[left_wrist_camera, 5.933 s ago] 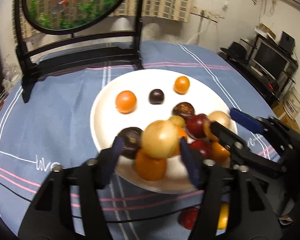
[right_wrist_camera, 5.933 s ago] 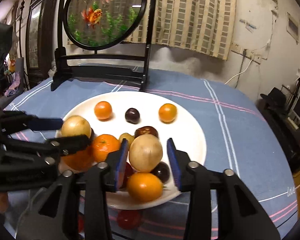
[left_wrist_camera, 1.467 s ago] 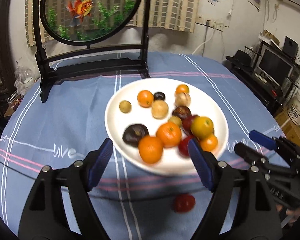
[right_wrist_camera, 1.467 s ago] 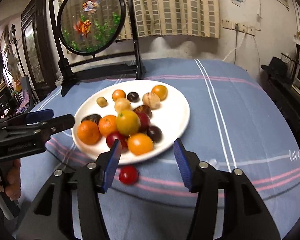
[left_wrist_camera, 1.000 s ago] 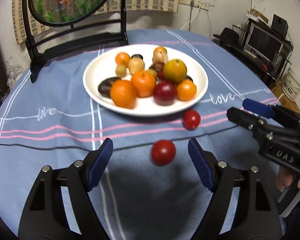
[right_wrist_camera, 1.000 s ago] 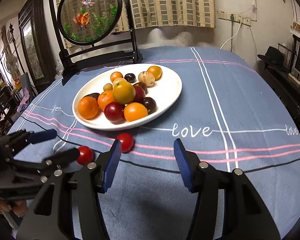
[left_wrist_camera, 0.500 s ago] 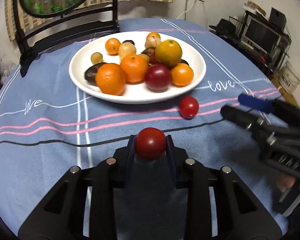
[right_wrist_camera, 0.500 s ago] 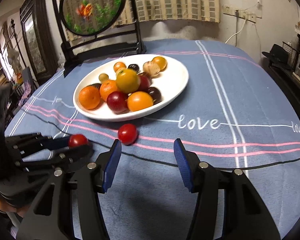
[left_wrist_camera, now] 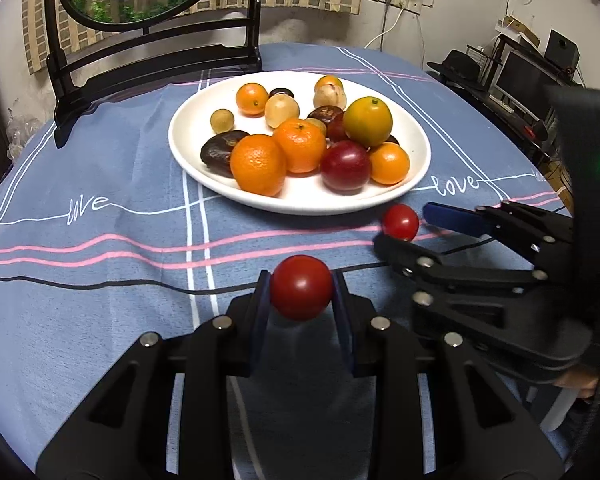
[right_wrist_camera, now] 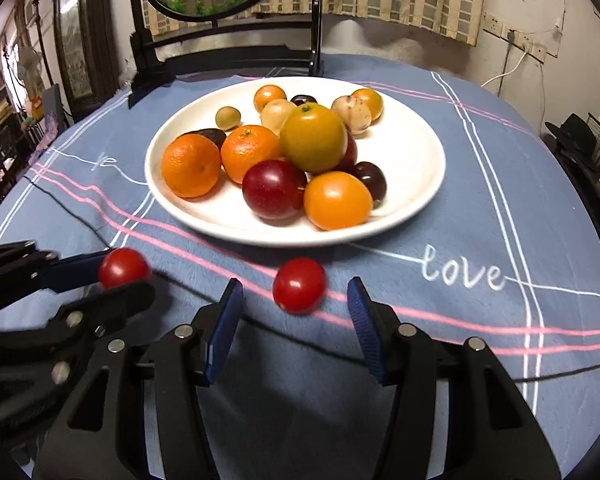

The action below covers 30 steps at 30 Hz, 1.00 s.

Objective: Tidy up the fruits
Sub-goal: 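Grasp a red tomato with the left tool while the right tool grasps another red tomato, then carry both tomatoes onto the white plate and open both tools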

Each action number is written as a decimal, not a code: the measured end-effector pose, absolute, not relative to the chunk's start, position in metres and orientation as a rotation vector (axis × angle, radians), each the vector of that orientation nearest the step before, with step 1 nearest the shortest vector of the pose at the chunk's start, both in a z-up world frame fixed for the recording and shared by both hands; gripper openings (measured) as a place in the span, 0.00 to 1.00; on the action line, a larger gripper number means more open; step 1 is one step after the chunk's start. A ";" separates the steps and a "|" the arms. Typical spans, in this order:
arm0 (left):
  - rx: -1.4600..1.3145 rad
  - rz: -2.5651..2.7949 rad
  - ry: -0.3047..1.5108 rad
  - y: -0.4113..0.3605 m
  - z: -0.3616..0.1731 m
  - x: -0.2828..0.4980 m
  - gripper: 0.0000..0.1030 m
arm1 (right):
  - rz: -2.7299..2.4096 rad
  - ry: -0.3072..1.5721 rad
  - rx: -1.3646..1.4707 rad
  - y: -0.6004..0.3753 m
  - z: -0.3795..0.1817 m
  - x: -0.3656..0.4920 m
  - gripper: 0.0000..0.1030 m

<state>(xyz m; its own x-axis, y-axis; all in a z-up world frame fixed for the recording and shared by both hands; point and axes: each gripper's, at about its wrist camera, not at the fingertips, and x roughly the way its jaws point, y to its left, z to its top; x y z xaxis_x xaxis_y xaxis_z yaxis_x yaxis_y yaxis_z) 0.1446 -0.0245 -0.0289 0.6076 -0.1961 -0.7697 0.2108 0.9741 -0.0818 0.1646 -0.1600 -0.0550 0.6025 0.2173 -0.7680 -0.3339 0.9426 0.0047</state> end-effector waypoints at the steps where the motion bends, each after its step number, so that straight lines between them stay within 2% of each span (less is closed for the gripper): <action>1: 0.016 -0.235 0.888 -0.024 -0.029 0.145 0.30 | 0.326 0.880 -0.139 -0.158 -0.058 0.168 0.39; 4: 0.003 -0.219 0.892 -0.020 -0.029 0.146 0.30 | 0.285 0.896 -0.137 -0.159 -0.061 0.173 0.28; 5: 0.002 -0.219 0.893 -0.020 -0.030 0.146 0.30 | 0.287 0.897 -0.125 -0.162 -0.061 0.173 0.27; 30: 0.024 -0.207 0.855 -0.027 -0.015 0.134 0.30 | 0.300 0.745 -0.024 -0.215 -0.006 0.113 0.27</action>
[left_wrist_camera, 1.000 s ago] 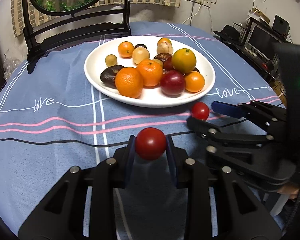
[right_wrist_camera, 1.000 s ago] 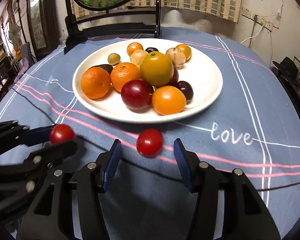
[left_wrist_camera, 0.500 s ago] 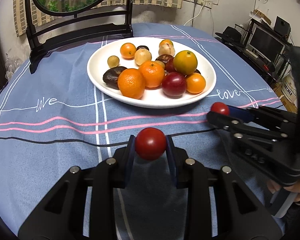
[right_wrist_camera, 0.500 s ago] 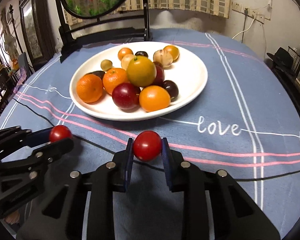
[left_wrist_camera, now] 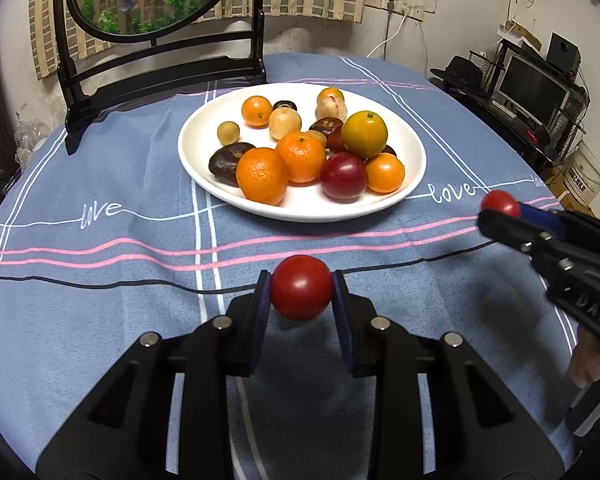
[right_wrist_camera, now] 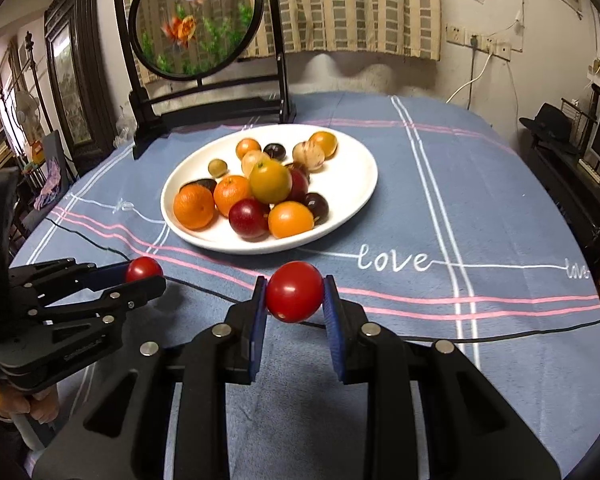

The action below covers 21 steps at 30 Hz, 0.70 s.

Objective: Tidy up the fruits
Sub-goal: 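Carry both tomatoes onto the white plate and open both tools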

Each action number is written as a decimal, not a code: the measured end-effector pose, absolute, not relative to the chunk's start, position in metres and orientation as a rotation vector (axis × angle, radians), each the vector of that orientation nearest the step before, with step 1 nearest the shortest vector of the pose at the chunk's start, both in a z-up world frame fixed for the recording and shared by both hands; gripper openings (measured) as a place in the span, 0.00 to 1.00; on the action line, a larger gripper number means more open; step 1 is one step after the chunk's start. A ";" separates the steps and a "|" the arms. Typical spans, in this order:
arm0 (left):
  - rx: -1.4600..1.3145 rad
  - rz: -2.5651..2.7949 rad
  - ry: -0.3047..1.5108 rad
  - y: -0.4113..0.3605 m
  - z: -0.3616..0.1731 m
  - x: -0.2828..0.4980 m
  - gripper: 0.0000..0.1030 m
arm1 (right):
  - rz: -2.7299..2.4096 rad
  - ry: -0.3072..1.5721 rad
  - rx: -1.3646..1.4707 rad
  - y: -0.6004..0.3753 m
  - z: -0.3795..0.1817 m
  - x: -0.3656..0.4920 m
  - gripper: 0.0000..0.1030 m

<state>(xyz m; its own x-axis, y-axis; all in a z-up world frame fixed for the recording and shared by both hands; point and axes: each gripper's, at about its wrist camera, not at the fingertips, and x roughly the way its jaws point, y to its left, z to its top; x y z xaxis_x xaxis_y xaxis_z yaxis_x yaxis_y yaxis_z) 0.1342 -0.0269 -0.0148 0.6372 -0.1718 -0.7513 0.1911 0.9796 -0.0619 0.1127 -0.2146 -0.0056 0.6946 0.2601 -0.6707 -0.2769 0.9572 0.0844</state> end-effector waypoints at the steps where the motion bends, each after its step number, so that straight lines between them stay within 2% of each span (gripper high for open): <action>1: 0.026 -0.204 0.852 -0.027 -0.012 0.134 0.30 | 0.293 0.738 -0.024 -0.216 -0.003 0.111 0.27; 12: 0.061 -0.154 0.770 -0.013 0.044 0.152 0.30 | 0.244 0.581 -0.009 -0.229 0.052 0.126 0.27; 21: 0.058 -0.117 0.780 -0.008 0.045 0.202 0.30 | 0.325 0.616 -0.055 -0.186 0.034 0.173 0.27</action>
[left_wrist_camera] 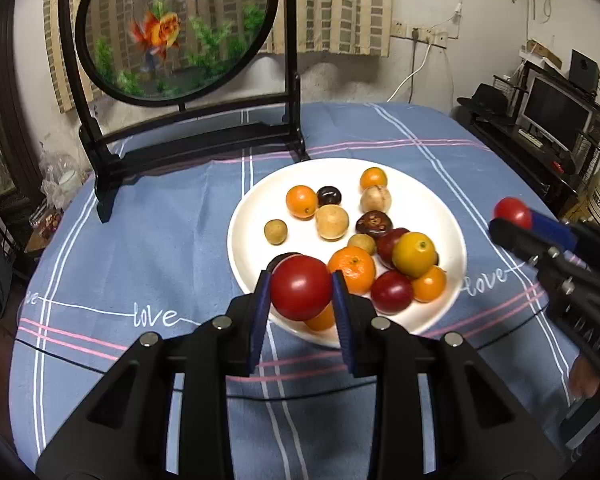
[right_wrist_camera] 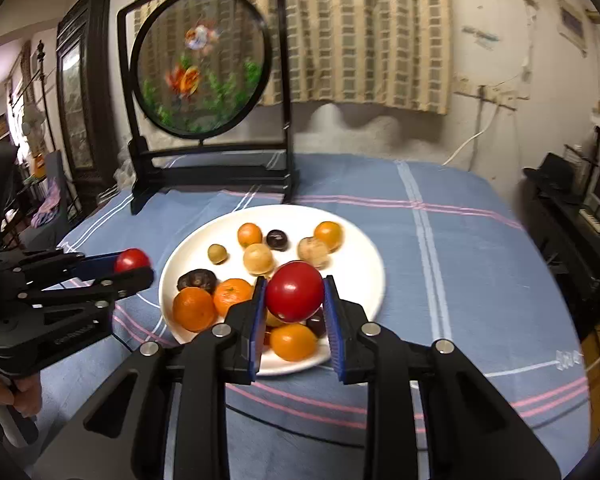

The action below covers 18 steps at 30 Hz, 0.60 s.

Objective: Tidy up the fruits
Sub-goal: 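Carry both tomatoes onto the white plate and open both tools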

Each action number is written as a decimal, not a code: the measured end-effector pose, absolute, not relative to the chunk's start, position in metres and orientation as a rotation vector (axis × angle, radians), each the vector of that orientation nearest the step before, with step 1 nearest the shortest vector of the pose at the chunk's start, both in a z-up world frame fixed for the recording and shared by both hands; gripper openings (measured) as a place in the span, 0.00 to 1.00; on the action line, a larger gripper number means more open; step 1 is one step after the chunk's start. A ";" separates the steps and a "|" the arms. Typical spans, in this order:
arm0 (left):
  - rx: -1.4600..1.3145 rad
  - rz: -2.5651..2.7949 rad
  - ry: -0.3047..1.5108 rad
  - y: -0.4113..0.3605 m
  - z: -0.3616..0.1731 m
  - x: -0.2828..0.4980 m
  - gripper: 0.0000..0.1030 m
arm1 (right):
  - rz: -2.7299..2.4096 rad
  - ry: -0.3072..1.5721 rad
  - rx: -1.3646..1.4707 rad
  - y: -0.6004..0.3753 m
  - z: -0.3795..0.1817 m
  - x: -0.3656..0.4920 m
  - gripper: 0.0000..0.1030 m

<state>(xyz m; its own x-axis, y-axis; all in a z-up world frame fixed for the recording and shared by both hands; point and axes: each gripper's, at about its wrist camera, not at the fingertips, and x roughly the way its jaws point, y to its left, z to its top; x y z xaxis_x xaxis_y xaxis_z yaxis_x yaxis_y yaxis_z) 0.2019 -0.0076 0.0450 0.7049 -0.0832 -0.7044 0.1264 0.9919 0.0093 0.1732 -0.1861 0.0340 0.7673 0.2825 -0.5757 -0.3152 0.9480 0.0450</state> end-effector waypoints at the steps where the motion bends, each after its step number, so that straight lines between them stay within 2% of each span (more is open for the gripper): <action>1: 0.053 -0.118 0.789 -0.006 0.041 0.206 0.30 | 0.336 0.625 -0.055 -0.183 0.031 0.176 0.27; 8: 0.063 -0.135 0.817 -0.011 0.022 0.232 0.30 | 0.395 0.710 -0.094 -0.167 0.001 0.194 0.27; 16: 0.065 -0.121 0.844 -0.018 0.005 0.264 0.29 | 0.433 0.643 -0.214 -0.139 -0.003 0.215 0.27; 18: 0.072 -0.096 0.844 -0.015 0.002 0.268 0.32 | 0.428 0.623 -0.261 -0.133 -0.006 0.220 0.28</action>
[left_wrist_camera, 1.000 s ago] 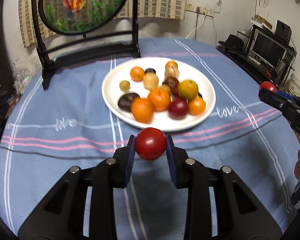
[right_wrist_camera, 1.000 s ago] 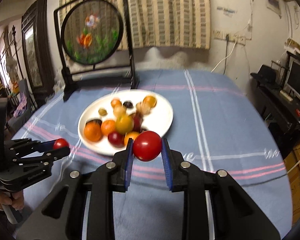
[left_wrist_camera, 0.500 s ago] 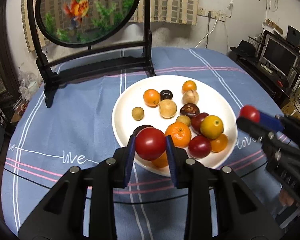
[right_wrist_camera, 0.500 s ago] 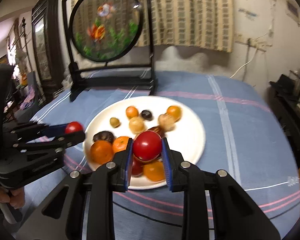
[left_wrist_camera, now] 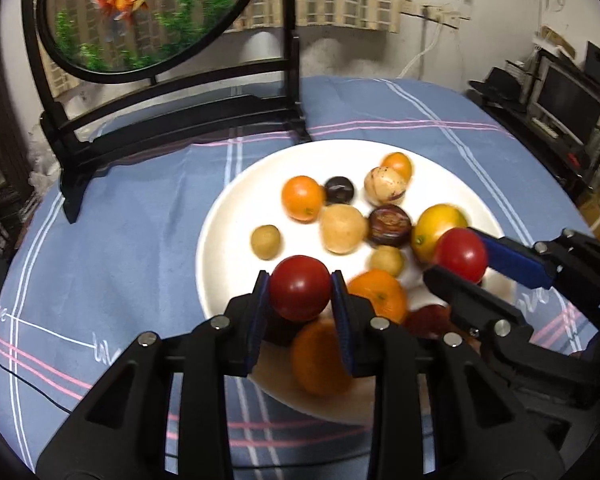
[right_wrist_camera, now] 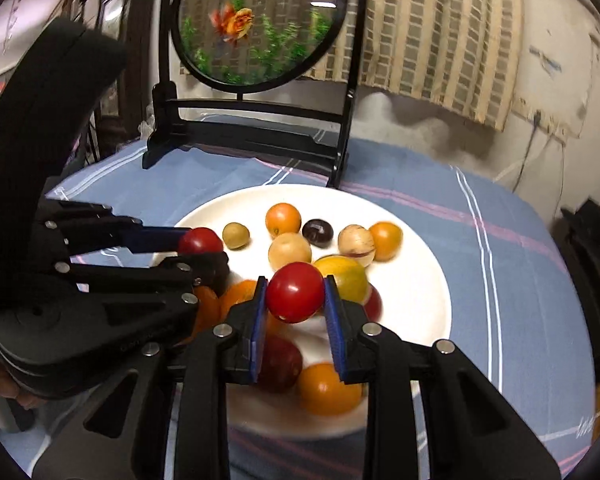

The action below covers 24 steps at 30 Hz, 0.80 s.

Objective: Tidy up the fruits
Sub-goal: 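Carry both tomatoes onto the white plate and open both tools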

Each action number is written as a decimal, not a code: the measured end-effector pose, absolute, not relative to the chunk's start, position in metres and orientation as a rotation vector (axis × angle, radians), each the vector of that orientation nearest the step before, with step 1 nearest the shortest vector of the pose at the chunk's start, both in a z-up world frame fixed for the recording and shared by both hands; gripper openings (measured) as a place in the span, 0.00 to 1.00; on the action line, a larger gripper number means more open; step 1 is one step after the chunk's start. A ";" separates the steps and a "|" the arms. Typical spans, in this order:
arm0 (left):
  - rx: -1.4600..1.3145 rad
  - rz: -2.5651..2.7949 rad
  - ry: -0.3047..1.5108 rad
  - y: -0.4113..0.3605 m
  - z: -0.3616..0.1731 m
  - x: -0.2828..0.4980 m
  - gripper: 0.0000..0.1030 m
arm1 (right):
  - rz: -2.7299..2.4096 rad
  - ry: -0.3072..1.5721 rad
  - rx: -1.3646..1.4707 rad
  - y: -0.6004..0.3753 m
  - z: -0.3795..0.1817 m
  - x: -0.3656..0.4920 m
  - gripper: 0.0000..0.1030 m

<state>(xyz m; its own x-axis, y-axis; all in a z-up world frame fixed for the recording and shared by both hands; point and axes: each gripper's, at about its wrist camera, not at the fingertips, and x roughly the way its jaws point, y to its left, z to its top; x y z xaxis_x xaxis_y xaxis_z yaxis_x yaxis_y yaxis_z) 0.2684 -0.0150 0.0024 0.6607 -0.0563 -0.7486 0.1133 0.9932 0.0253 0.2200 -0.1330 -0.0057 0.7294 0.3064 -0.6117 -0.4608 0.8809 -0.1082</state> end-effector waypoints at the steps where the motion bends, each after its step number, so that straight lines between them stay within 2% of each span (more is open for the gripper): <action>1: 0.076 -0.087 0.851 -0.013 0.001 0.270 0.39 | 0.426 0.619 -0.277 -0.131 -0.007 0.222 0.29; 2: 0.079 -0.069 0.852 -0.011 -0.001 0.271 0.43 | 0.423 0.615 -0.287 -0.131 -0.008 0.223 0.30; 4: 0.084 -0.047 0.842 -0.006 -0.001 0.272 0.59 | 0.417 0.603 -0.294 -0.131 -0.008 0.224 0.35; 8: 0.074 -0.032 0.824 -0.001 0.003 0.270 0.67 | 0.423 0.592 -0.288 -0.136 -0.004 0.224 0.42; 10: 0.065 -0.026 0.817 0.000 0.006 0.268 0.74 | 0.423 0.590 -0.279 -0.139 -0.001 0.221 0.45; 24: 0.029 -0.057 0.797 -0.006 0.020 0.225 0.83 | 0.341 0.655 -0.127 -0.175 0.011 0.189 0.49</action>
